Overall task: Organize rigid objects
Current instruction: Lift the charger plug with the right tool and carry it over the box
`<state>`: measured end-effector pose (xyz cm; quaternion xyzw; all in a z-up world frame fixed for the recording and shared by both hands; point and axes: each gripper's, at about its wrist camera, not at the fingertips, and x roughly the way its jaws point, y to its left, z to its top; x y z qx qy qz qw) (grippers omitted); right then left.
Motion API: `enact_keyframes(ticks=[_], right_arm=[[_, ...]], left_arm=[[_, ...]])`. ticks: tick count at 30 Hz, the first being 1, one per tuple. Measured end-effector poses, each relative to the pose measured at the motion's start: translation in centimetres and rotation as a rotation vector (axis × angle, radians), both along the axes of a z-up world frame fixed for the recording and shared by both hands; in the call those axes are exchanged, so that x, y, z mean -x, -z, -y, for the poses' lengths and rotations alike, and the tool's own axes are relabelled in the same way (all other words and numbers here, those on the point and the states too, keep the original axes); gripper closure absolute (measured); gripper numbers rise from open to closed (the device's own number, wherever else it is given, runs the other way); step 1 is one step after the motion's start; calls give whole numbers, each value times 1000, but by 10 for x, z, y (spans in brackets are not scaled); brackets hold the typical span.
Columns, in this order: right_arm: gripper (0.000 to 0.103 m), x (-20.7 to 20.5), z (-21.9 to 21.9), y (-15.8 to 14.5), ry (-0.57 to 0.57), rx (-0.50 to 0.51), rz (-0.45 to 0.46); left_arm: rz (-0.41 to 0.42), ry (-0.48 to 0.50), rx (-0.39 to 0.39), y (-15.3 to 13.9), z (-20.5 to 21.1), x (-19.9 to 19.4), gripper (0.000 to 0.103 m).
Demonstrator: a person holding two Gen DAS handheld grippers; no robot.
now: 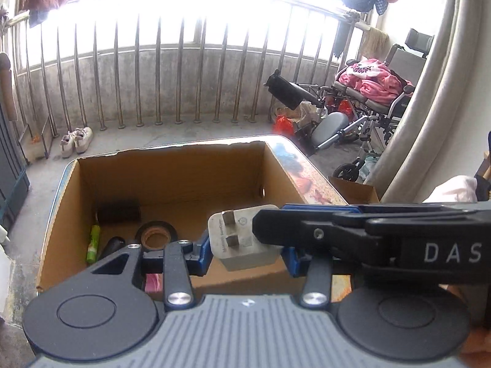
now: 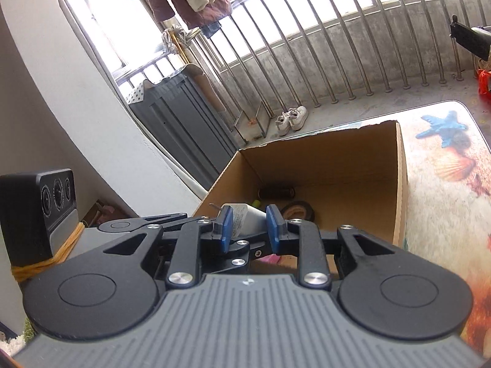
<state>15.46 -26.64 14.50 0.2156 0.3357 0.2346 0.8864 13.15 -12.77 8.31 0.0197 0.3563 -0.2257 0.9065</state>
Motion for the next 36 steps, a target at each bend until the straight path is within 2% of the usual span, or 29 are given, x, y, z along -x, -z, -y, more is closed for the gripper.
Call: enact_keyframes(ticks=[4,7,12,16,21,27,30,31,36], right_arm=[[81,-59,-4,-1,-24,-11,-84],[81,-104,-9,6,-35,-17,-152],[81,-173,-18,31,-52,-23,-260],[81,-211,-23,56,-63,-17,-327],[81,-235,-25,88,-76,-9,-392],[81,-254,-29,111,-94,13,-431],[81,-261,-30,122,-97,15,-445],[81,-262,-30,123,-95,18,-446],[81,-261,-29,122,-94,30,-438]], left_arm=[[-100,-30,-8,-1,-1,-52,59],[-183,-65,-14,9,-5,-94,59],[-303,-115,-21,34,-10,-147,59],[-377,-135,-19,55,-13,-179,59],[-445,-157,-43,78,-10,-204,59],[-497,-172,-51,99,-9,-221,59],[-500,-180,-57,106,-8,-226,59],[-497,-178,-56,107,-7,-227,53],[-499,-169,-75,107,0,-227,51]])
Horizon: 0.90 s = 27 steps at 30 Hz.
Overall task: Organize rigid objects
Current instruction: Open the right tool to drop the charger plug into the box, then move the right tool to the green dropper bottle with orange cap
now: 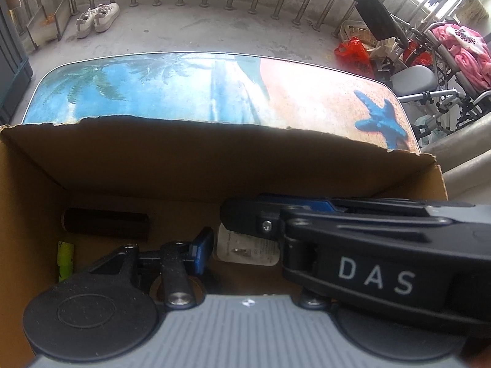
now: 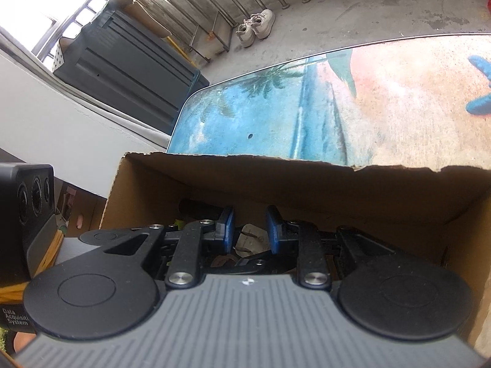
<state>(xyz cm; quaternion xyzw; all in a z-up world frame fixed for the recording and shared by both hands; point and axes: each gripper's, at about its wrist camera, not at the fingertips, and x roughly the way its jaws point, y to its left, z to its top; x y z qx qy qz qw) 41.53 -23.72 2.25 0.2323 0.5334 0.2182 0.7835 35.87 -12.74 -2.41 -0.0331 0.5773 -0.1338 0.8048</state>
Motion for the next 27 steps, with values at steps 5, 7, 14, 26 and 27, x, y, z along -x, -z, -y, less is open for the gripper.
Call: enact_keyframes(ticks=[5,7,14,26,27], right_arm=[[80,13,5,-23,13,-7,70],[79,24,10,-38,24,-24,112],[76,91,41,-106,99,-114,261],[62,284,94,-175,110,-191,495],[62,296,92,-172,101,-184,496]], left_arm=[[48,-2,-15,-17,-1,9,32],[68,4,-22,-30,-2,16,28],[182,26,22,-86,-24,69,23],[496,89,34,-143,-83,239,13],[519,93,23,-140,-87,253,13]])
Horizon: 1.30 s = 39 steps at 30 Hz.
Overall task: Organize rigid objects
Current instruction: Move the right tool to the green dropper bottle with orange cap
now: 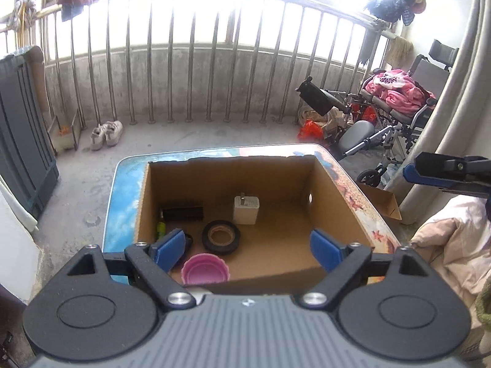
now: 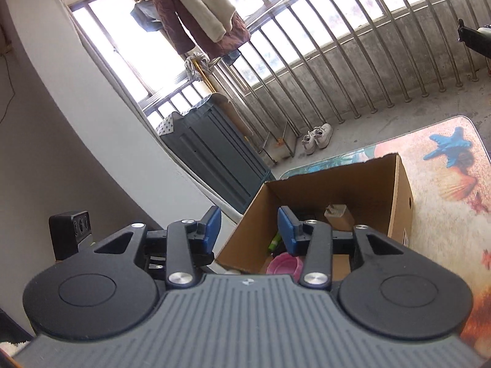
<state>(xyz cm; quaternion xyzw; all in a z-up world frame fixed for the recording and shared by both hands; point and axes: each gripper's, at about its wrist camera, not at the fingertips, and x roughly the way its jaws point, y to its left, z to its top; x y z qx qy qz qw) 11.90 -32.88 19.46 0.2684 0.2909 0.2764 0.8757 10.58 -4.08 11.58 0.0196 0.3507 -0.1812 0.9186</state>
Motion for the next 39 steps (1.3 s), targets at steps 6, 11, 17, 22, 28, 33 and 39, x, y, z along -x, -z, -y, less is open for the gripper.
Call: enact_keyframes(ticks=[6,11,17,22,28,33,39], right_arm=[[62,33,-47,35,-62,112,-36],[62,31,-107,60,-143,247,-46],[69,8,-160,77,-216,388,-13],[76,-13,-185,87,-254,469,-4],[83,-36,-195,101,-285,504,-26],[87,-46,-199,110,-303,495,-37],[92,-48,-200,113,-312,494,-25]], left_arm=[[71,-32,-49,46,0,57,13],[45,-57,-59,92,6,68,18],[84,-83,-99,124,14,63,36],[95,-94,-102,142,23,54,50],[86,-81,-71,150,23,51,58],[63,-89,-60,156,21,44,60],[57,-99,-81,161,32,38,60]])
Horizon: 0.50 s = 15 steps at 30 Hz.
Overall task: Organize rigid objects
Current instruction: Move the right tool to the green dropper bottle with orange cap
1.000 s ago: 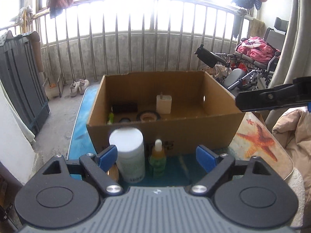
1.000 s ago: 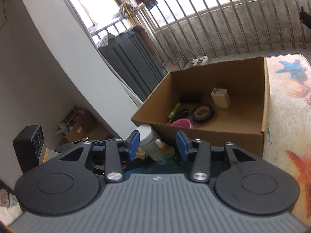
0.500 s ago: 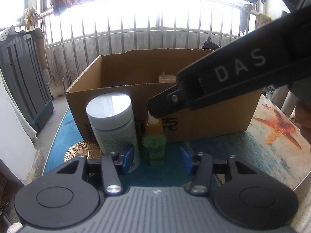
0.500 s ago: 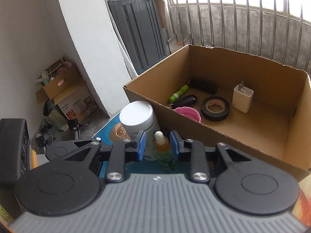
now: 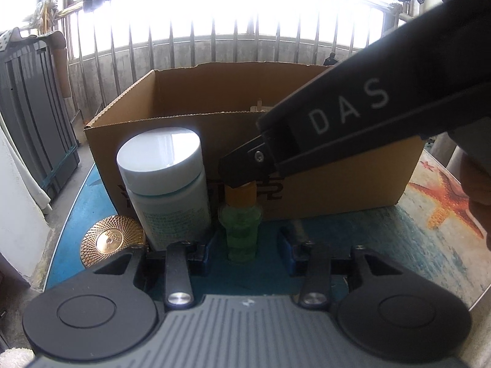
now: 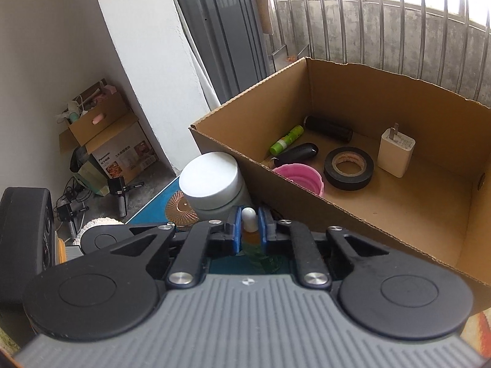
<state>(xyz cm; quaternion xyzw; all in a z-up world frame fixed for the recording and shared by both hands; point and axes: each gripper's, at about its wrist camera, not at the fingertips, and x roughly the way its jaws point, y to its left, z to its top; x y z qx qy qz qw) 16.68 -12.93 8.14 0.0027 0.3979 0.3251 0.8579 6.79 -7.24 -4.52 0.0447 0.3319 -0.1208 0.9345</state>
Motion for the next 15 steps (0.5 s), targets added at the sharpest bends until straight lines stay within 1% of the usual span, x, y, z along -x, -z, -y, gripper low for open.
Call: enact_keyframes(ticks=[4,11,13,15], right_arm=[[93,1,5,-1,11,3,-1],[94,4,14,-2,21,-12,-17],[94,5,17,-2,25,-18,-24],[93,5,18,-3,28,-19,-27]], left_arm=[[2,-7,-18,3,6,-1,60],[-4,-15,-22,9,13,-7,61],[2,-20,-27,9,13,-8,67],[6,-17,-30,11,14,-8,69]])
